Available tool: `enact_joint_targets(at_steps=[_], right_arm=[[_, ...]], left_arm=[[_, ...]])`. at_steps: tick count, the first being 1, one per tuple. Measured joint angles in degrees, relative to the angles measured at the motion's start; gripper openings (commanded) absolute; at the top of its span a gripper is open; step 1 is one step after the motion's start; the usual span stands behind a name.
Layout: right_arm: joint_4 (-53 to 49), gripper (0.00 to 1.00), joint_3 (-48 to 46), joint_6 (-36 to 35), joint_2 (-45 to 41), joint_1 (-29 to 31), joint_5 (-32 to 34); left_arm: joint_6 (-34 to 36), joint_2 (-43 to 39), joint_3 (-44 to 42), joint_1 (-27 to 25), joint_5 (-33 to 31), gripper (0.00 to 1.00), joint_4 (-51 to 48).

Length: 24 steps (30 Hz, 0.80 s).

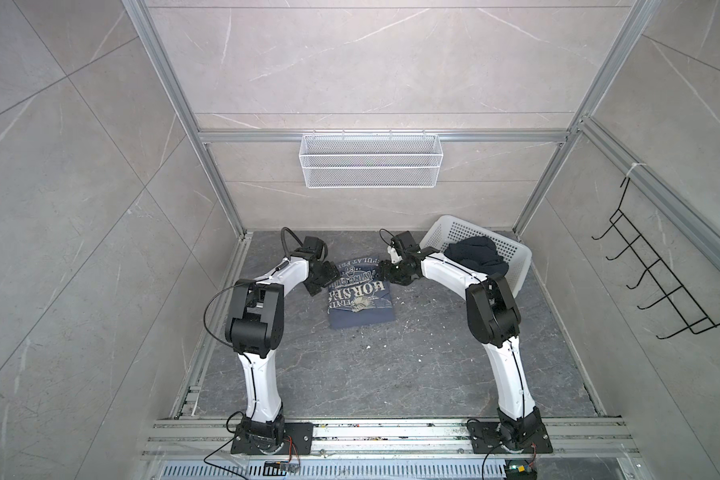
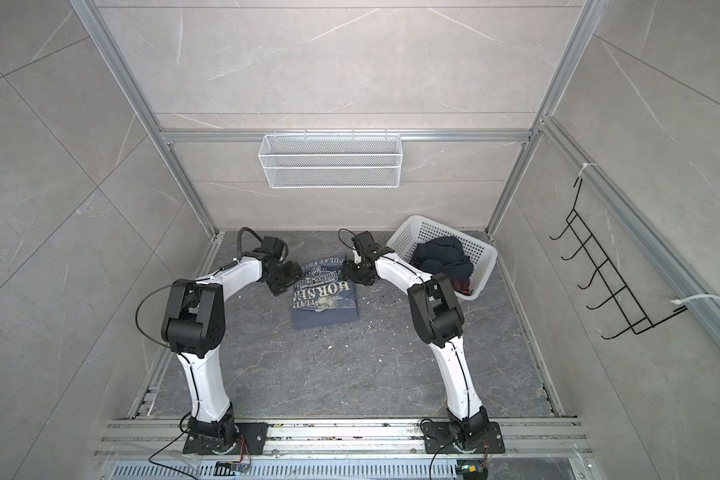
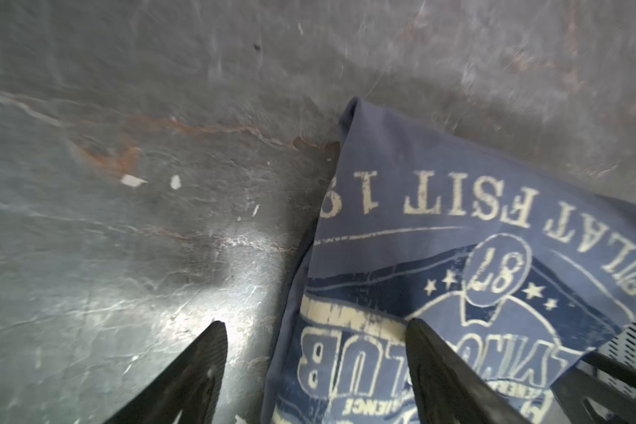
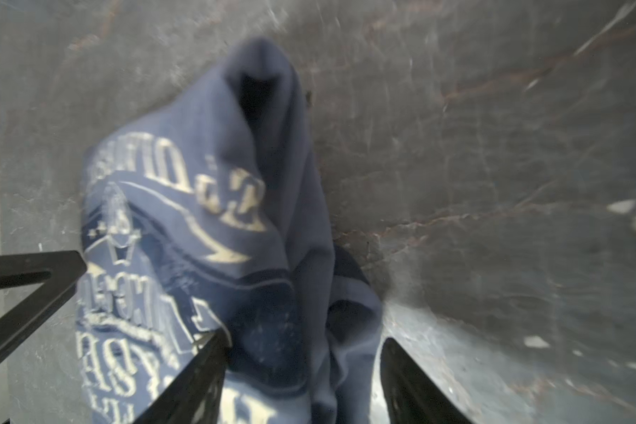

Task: Fold and stack the tank tops
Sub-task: 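Press the folded tank top flat with both grippers near the basket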

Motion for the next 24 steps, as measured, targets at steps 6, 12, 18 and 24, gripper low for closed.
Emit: enact_joint_targets(at_steps=[6,12,18,24], right_arm=[[3.15,0.37,-2.27,3.54,1.14,-0.33,-0.52],[10.01,0.19,-7.21,6.71,0.24,-1.33,-4.42],[16.65,0.16,-11.65,11.26,-0.94,-0.9,-5.25],[21.88,0.14,-13.16,20.24,-1.03,3.76,-1.36]], left_arm=[[0.02,1.97,0.22,-0.48,0.94,0.68,1.11],[0.07,2.45,0.26,-0.74,1.88,0.66,2.12],[1.33,2.45,2.89,-0.39,0.09,0.81,-0.68],[1.7,-2.03,4.92,3.15,-8.44,0.92,-7.58]])
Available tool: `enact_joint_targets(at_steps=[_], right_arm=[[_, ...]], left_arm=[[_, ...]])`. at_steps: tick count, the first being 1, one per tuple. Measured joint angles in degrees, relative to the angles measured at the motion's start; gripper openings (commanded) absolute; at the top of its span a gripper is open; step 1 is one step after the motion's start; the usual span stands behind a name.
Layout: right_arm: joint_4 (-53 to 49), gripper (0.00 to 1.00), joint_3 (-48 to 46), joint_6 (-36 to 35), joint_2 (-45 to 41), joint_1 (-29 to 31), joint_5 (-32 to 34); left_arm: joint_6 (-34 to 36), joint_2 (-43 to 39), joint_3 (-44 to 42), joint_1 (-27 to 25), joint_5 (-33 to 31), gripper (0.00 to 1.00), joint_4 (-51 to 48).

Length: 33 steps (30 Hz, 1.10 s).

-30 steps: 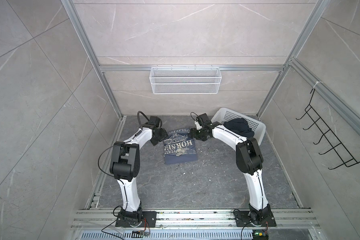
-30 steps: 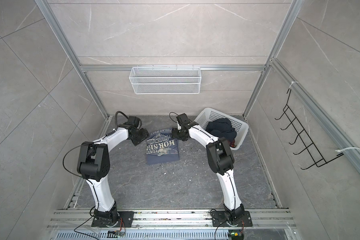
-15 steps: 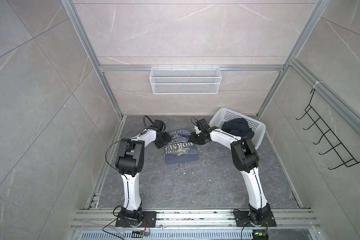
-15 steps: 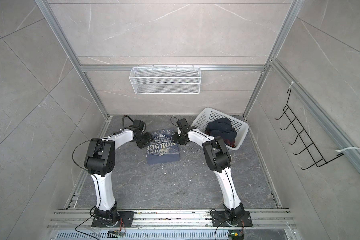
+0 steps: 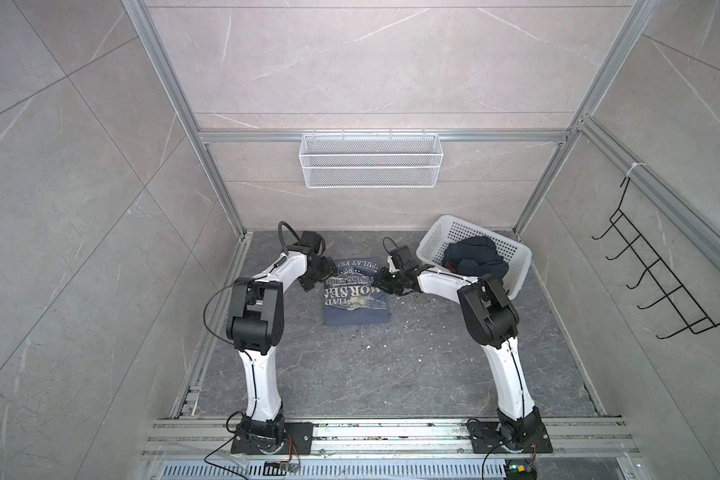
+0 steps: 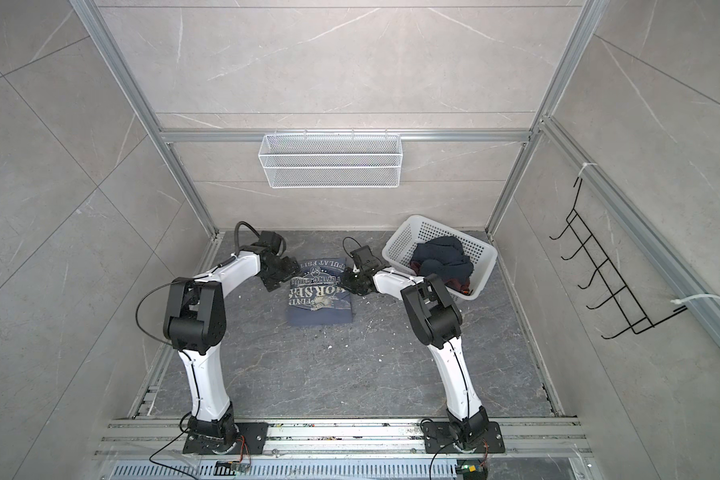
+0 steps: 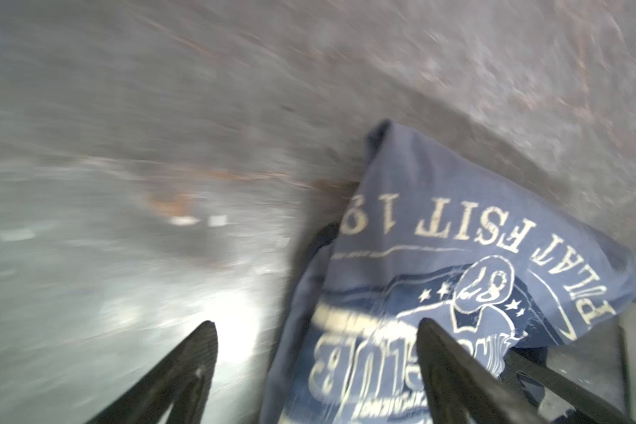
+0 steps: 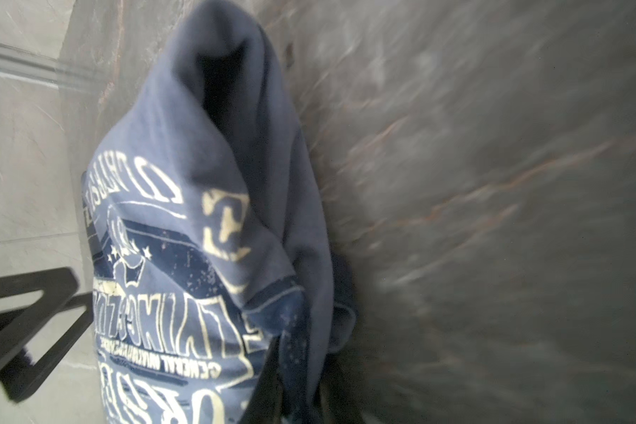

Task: Fold and stack the tank tops

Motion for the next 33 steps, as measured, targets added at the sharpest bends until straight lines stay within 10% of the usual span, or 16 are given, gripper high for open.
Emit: enact_joint_targets(at_steps=[7,11,19,33], right_arm=[[4.11,0.14,3.21,12.87,2.99,8.15,4.42],[5.86,0.31,6.69,18.03,5.77,10.88,5.81],[6.23,0.61,6.95,19.37,4.7,11.39,6.73],[3.17,0.67,-22.25,11.52,-21.07,6.23,10.43]], left_arm=[[-1.6,-20.06,-9.33,1.51,-7.65,0.93,-4.09],[-2.47,-24.2,-13.97,-0.98,-7.52,0.93,-4.11],[-4.46,-17.86,-18.51,-6.32,-6.86,0.93,-4.44],[0.39,-1.11,-7.93,-5.7,-10.97,0.92,-7.19]])
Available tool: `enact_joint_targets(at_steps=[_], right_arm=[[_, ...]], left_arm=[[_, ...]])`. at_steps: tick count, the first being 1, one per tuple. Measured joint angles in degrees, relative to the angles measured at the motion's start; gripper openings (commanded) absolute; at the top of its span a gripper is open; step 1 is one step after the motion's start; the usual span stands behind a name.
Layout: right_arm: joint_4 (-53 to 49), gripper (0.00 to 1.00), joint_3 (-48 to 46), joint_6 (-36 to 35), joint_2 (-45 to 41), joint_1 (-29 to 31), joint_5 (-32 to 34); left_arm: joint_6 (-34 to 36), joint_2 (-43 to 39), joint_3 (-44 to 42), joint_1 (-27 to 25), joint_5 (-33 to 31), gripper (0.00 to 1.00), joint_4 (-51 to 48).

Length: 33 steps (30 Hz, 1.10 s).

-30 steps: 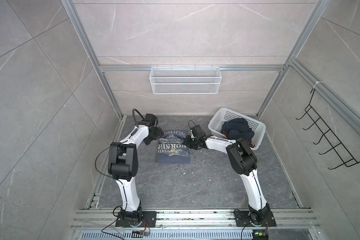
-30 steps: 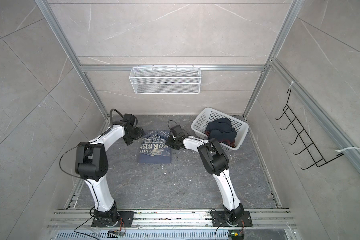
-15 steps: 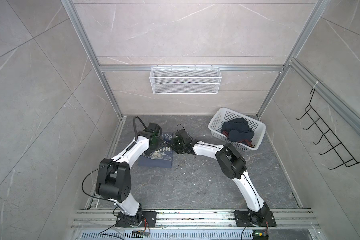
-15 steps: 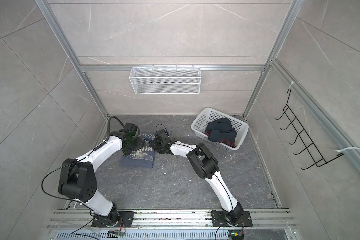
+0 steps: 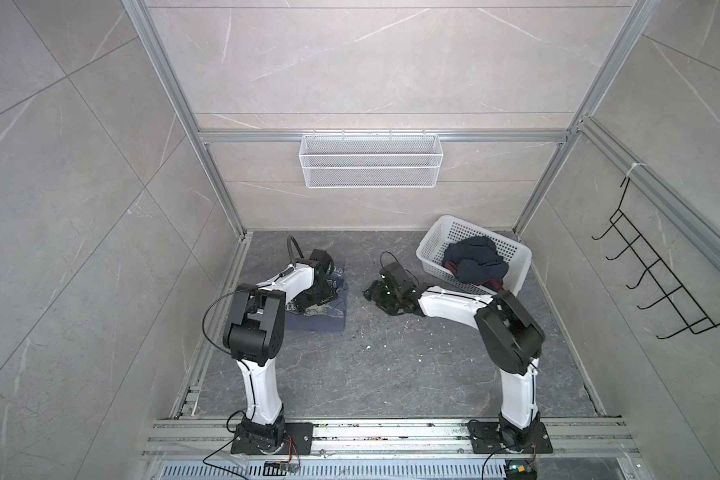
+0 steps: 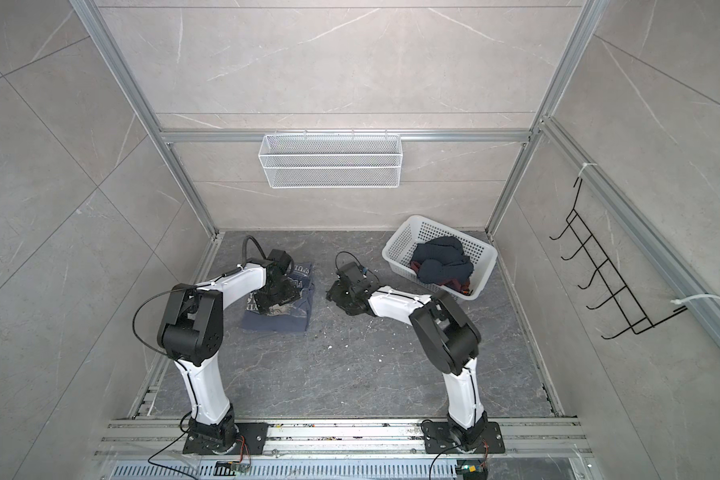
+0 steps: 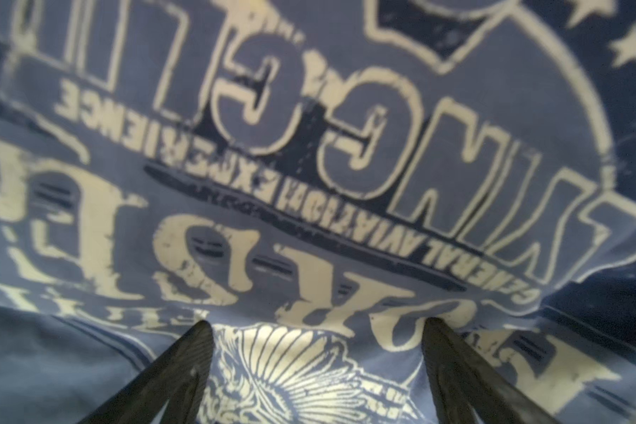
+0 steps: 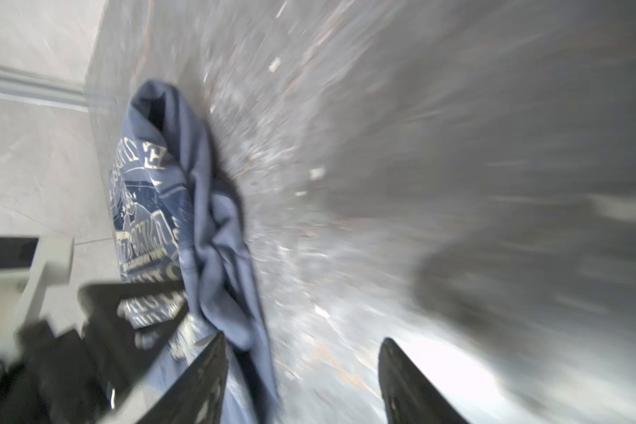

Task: Fold and stack the tank tops

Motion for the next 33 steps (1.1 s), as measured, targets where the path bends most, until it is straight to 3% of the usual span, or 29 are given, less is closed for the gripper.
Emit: enact_joint_targets(at_steps=[6,15,19,23,26,33], right_arm=[[-1.81,0.68,-13.0,-5.29,-16.5,-3.43,2.01],[-10.12,0.71,-24.2,-10.45,-39.19,-4.92,5.07],[-14.69,0.72,-26.99,-11.54,-45.62,-5.79,6.84],[-16.59,0.72,-27.74,-12.15,-47.21,-5.81,7.39],[-16.5,0.72,-27.85,-12.57,-45.64,-5.84,6.97],[-16.24,0.72,-27.87,-12.98,-41.55,-5.81,5.22]], left_arm=[[6.47,7.56,11.67,4.5,-6.25,0.94,-4.33],[19.74,28.22,45.86,11.3,-12.48,0.95,-12.59],[24.02,31.82,53.16,13.53,-13.44,0.96,-14.95],[24.5,31.19,54.42,14.75,-13.35,0.99,-18.05],[22.71,26.51,49.72,14.16,-13.44,1.0,-18.71],[12.15,0.79,24.39,8.81,-9.94,0.99,-13.88]])
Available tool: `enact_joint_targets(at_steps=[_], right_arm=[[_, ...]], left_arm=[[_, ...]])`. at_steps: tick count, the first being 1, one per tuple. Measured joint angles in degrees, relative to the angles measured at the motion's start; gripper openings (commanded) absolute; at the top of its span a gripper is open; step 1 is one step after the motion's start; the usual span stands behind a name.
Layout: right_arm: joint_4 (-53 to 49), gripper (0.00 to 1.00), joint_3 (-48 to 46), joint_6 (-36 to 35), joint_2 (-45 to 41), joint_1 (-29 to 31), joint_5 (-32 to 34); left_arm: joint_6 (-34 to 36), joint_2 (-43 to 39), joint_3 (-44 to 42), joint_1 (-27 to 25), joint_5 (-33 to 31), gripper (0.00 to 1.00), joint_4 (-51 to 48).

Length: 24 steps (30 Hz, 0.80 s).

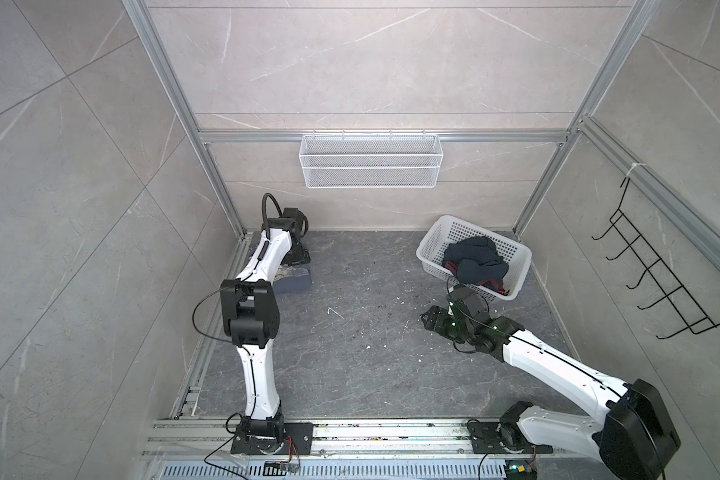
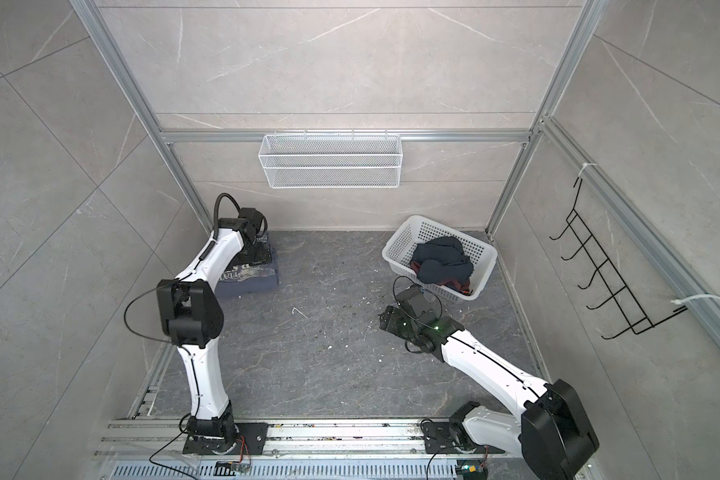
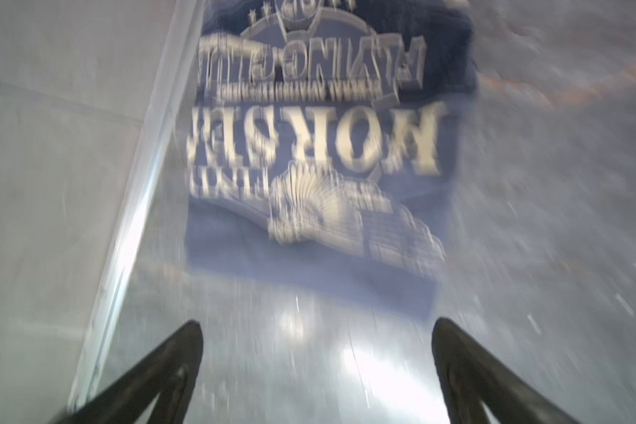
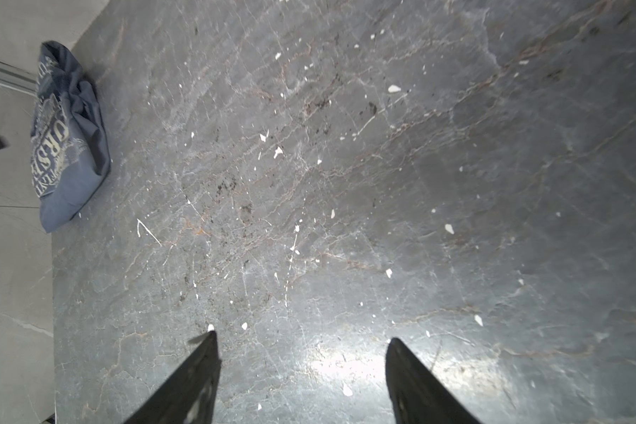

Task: Fold and stack the tank tops

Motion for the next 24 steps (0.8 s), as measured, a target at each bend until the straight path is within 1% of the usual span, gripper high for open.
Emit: enact_joint_targets(at_steps=[2,4,7,10,17,24], right_arm=[[0.0,0.72,0.0,0.0,-0.02,0.0,-0.22],[0.02,0.72,0.0,-0.02,-0.04,0.0,-0.39],[-0.04,0.73,-0.48,-0.02,-0.5,0.0,-0.42],[-0.11,0.73,-1.05,-0.02,-1.68,0.0,-0.39],[-0.24,0.73,-1.36,-0.02,-4.24,0.0,-0.33],[-2.34,0.73,-1.77,-0.07,-6.19,0.0,1.09]], left_arm=[[-2.75,-5.38,-6.88,-0.09,1.44,0.98,2.64],[-4.98,-7.63,-12.26,0.92,3.15,0.96,5.03],[-7.65,-7.48,-19.85,3.61,6.14,0.94,9.46],[-9.18,-6.19,-24.87,6.36,9.16,0.93,11.65],[-9.79,-3.06,-25.09,11.28,12.33,0.9,16.17],[-9.29,3.3,-19.34,14.97,12.26,0.85,16.83]])
